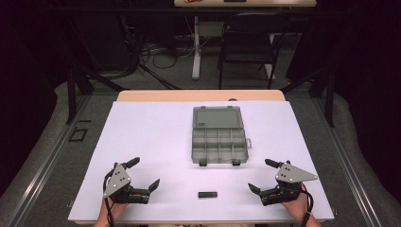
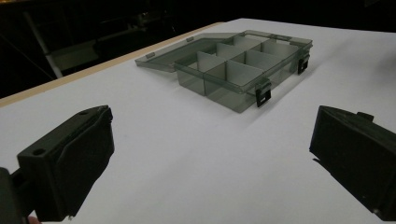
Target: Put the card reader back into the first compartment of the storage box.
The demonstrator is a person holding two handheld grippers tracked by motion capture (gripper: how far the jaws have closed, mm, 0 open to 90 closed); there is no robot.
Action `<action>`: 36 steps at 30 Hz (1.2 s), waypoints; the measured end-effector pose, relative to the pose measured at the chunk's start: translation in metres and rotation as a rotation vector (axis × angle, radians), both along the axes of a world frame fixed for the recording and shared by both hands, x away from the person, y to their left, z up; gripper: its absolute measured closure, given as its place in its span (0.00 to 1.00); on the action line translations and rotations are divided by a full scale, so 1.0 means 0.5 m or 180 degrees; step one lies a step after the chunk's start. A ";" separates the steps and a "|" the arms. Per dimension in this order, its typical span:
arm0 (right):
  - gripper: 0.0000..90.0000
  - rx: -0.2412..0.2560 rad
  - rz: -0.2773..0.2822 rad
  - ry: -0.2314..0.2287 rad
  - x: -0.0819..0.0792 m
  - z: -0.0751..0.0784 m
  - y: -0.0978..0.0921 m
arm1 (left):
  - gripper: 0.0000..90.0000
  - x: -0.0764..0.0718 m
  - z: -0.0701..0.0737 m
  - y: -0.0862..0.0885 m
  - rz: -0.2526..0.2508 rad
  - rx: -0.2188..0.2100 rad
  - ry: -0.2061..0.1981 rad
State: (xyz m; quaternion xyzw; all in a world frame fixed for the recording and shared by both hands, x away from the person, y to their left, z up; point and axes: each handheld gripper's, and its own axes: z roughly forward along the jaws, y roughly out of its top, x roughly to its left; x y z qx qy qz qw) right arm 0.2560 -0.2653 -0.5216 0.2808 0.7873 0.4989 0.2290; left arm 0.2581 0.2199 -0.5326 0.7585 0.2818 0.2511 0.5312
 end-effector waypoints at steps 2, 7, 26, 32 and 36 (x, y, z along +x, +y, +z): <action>0.00 -0.0054 -0.0015 0.0010 0.000 0.000 0.005 | 0.00 0.001 -0.001 -0.001 -0.0012 0.0010 0.0037; 0.00 -0.0145 0.0008 0.0057 0.005 0.003 0.017 | 0.00 0.001 -0.001 -0.002 -0.0036 0.0036 0.0042; 0.00 -0.0291 0.0228 0.0180 0.047 0.009 0.067 | 0.00 0.002 -0.002 -0.003 -0.0043 0.0057 0.0056; 0.00 -0.0307 0.0313 0.0209 0.057 0.010 0.082 | 0.00 0.004 -0.002 -0.003 -0.0039 0.0066 0.0056; 0.00 -0.0329 0.0366 0.0223 0.061 0.011 0.092 | 0.00 0.003 -0.001 -0.003 -0.0017 0.0061 0.0046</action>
